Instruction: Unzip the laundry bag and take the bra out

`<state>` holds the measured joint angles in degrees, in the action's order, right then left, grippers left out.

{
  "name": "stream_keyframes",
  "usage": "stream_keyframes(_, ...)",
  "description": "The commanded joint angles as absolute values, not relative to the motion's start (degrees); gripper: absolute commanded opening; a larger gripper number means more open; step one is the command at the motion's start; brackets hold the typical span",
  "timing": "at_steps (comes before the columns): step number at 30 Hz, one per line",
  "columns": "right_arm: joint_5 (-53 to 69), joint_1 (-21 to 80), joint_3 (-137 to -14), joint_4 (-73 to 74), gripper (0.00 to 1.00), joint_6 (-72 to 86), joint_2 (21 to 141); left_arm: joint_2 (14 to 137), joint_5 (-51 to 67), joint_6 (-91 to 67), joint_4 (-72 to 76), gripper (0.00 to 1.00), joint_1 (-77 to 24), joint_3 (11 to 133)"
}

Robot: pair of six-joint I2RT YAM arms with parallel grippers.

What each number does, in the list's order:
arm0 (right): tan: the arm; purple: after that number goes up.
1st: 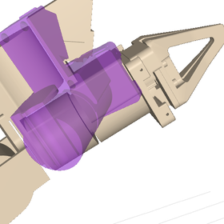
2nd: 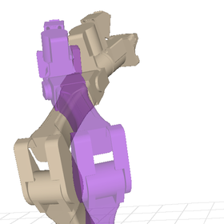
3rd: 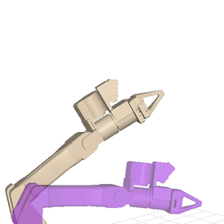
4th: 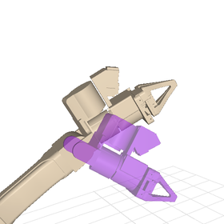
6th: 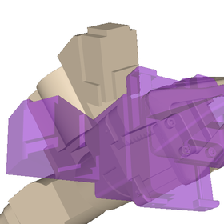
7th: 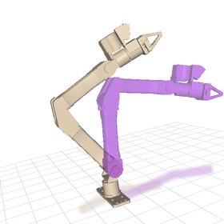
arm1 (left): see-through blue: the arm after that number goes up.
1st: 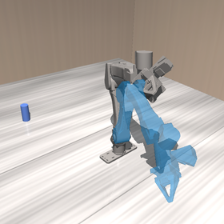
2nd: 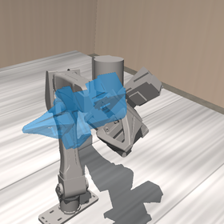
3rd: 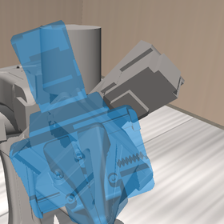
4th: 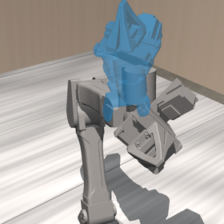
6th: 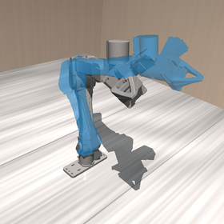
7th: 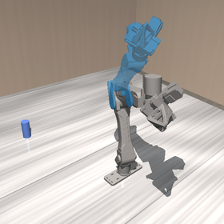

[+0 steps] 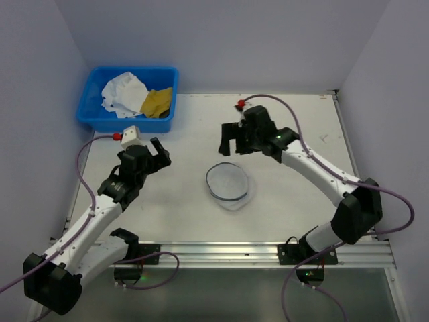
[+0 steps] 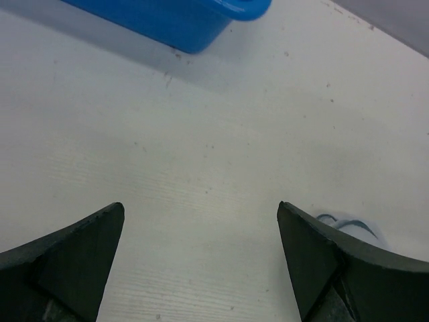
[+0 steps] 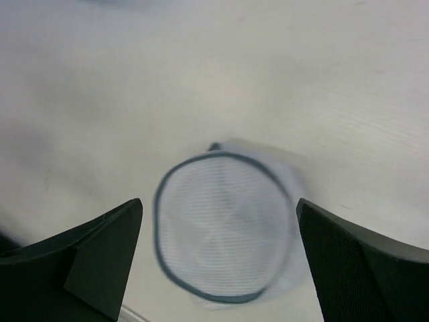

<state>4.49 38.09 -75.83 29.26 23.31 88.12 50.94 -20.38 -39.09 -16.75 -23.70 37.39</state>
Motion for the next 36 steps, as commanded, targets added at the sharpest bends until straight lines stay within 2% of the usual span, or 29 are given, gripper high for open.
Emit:
stream_keyframes(1, -1.3, 26.0, -71.4, 29.8, 0.99, 23.7, 76.4, 49.1, -17.6, -32.4, -18.8, 1.00, -18.8, 41.3)
stream_keyframes(7, -7.9, 12.0, -66.3, 31.2, 0.99, 25.8, 54.3, 45.3, -8.8, -27.8, -24.2, 1.00, -8.2, 46.8)
stream_keyframes(12, -18.4, 11.8, -66.0, 33.0, 0.99, 20.8, 39.8, 40.8, -11.6, -22.9, -32.4, 1.00, -6.6, 57.6)
stream_keyframes(17, -19.0, 11.8, -65.3, 32.7, 0.99, 19.9, 27.6, 34.5, -15.4, -18.5, -35.5, 1.00, -6.6, 68.0)
stream_keyframes(26, -12.3, 12.0, -65.9, 32.1, 0.99, 17.3, 18.2, 27.8, -21.5, -13.8, -41.8, 1.00, -7.3, 78.3)
stream_keyframes(36, -11.3, 12.2, -64.6, 30.6, 0.99, 14.9, 14.2, 26.0, -23.8, -14.9, -44.4, 1.00, -10.0, 80.7)
